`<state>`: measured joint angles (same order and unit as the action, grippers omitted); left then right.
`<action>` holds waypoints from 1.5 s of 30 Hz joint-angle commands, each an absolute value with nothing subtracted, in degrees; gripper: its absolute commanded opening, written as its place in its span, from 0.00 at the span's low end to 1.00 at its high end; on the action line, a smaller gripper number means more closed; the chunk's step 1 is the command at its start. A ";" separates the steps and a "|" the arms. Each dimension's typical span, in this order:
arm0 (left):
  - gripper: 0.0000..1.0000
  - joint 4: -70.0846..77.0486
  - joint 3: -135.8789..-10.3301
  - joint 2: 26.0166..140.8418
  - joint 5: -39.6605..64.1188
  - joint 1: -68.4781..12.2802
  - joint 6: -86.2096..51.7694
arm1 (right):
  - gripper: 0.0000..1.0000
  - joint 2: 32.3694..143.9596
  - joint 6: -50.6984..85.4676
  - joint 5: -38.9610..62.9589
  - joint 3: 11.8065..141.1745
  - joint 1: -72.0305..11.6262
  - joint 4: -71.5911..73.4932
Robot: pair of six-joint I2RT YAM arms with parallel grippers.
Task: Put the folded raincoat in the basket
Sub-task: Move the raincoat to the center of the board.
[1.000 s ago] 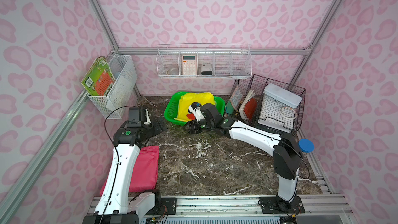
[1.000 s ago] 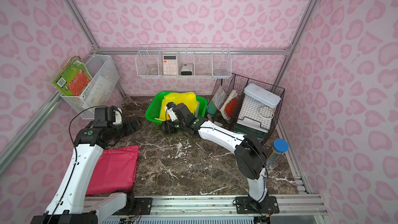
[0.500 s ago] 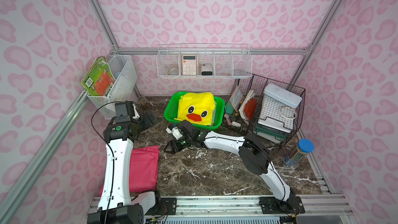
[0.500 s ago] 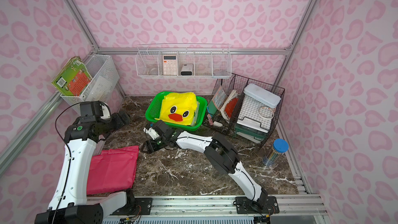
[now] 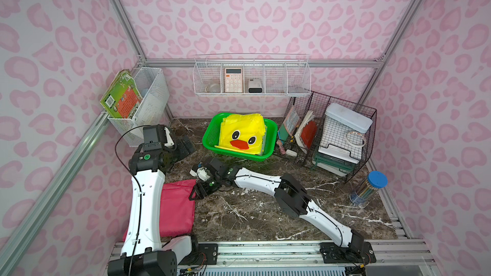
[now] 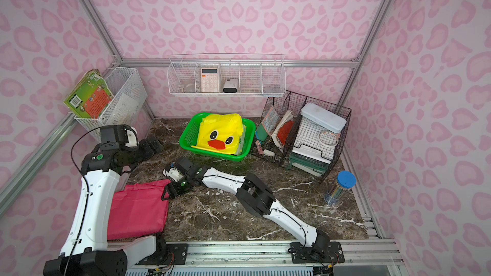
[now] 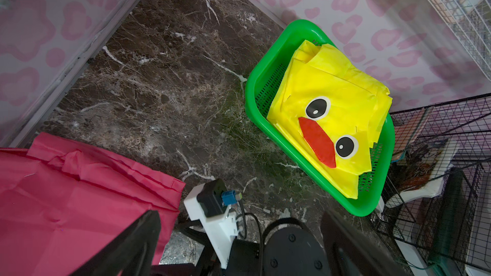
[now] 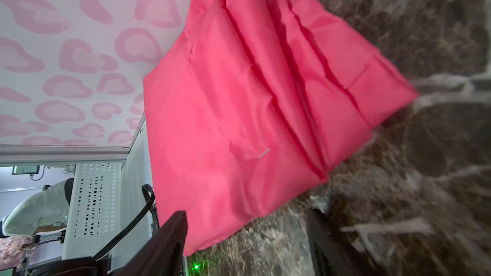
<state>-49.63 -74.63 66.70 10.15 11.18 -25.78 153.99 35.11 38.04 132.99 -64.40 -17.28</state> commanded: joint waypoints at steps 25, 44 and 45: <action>0.99 -48.24 -71.26 65.99 13.35 11.25 -26.89 | 0.00 158.44 41.55 45.73 138.53 -63.31 -14.02; 0.99 -49.22 -68.75 67.15 23.64 10.58 -23.67 | 0.00 121.92 37.68 39.95 84.22 -54.91 0.00; 0.99 -49.37 -68.25 67.23 23.96 10.31 -23.43 | 0.00 120.59 37.30 39.70 82.12 -54.62 0.00</action>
<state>-48.49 -68.99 67.11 21.28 10.74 -25.30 123.35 39.20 40.25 86.02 -55.29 -2.37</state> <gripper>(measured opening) 0.989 0.048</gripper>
